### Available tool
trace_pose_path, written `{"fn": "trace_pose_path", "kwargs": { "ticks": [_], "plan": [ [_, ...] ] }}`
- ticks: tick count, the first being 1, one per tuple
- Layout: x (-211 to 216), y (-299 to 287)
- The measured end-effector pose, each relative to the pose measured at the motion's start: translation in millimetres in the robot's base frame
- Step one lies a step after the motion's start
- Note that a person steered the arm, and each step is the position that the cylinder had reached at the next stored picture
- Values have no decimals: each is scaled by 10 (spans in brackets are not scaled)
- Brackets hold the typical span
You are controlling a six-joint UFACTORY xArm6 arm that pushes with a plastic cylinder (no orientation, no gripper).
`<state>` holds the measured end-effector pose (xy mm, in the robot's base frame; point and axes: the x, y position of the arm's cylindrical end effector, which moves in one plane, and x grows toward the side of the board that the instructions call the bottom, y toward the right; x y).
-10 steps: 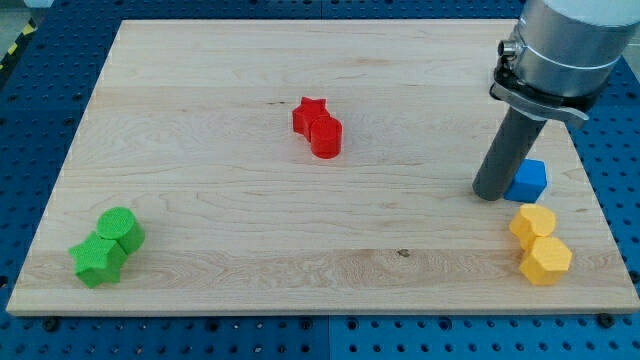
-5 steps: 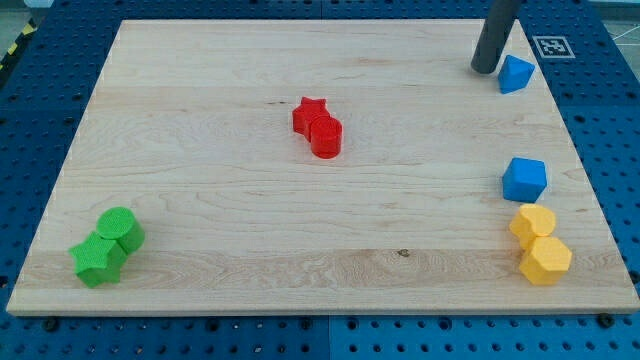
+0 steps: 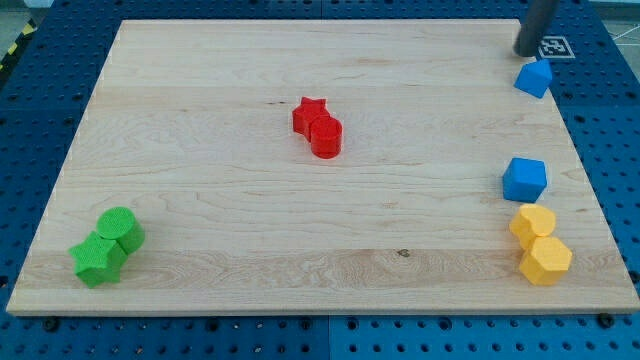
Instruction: Push the blue triangle towards the bottom right
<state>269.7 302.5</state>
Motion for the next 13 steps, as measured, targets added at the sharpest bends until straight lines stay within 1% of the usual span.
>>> {"fn": "trace_pose_path", "kwargs": {
  "ticks": [1,2,3,4,5,6,7,9,10,11,12,13],
  "plan": [
    [290,277],
    [571,228],
    [638,105],
    [450,22],
    [358,-133],
    [389,-325],
    [574,-421],
    [1033,-421],
    [858,-402],
    [273,-399],
    [30,-463],
    [56,-617]
  ]
}}
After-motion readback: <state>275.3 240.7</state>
